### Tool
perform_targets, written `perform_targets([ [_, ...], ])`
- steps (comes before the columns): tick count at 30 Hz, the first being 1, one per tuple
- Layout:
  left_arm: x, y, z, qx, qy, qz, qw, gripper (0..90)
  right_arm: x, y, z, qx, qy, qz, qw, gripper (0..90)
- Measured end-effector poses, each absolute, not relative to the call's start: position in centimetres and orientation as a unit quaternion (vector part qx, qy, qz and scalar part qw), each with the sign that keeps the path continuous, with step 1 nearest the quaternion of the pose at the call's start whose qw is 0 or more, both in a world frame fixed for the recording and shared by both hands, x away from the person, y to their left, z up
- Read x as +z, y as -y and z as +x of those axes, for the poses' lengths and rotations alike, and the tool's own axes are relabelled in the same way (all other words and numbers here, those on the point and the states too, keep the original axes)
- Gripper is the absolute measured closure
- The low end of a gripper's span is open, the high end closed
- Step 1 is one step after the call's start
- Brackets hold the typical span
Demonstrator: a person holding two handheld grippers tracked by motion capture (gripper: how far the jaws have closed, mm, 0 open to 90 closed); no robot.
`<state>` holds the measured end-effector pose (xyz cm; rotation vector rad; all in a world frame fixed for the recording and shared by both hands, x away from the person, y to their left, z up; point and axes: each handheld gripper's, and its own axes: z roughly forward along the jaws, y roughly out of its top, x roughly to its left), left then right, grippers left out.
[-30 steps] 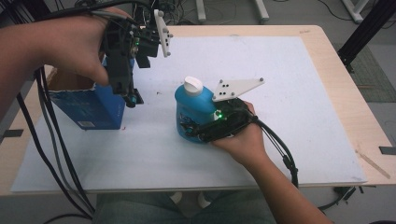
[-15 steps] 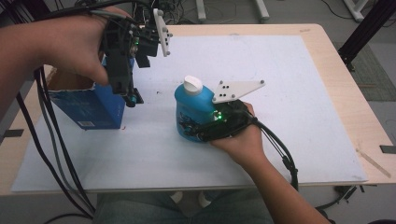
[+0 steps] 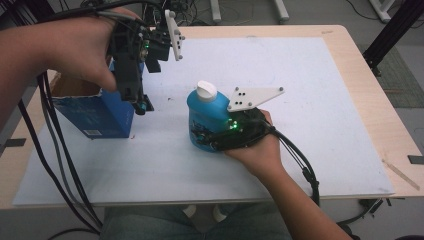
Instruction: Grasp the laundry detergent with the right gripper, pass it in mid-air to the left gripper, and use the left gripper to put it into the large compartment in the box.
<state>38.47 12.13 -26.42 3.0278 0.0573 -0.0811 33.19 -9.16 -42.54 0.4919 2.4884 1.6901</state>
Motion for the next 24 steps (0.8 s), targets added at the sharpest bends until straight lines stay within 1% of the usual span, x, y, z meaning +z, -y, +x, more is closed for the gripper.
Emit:
perform_targets([
  [2, -26.46, -12.10, 38.51, -0.027, -0.019, 0.998, 0.057, 1.8, -42.59, 9.24, 33.17, 0.556, -0.814, 0.161, 0.051, 41.3],
  [9, -26.48, -12.08, 38.51, -0.028, -0.023, 0.998, 0.053, 1.8, -42.71, 9.26, 33.14, 0.560, -0.812, 0.155, 0.057, 42.8],
  [11, -26.48, -12.07, 38.49, -0.029, -0.024, 0.998, 0.053, 1.8, -42.68, 9.26, 33.01, 0.559, -0.813, 0.150, 0.067, 44.1],
  [24, -25.95, -12.14, 38.46, -0.035, -0.022, 0.997, 0.066, 1.8, -42.00, 9.82, 33.06, 0.561, -0.813, 0.145, 0.062, 45.6],
])
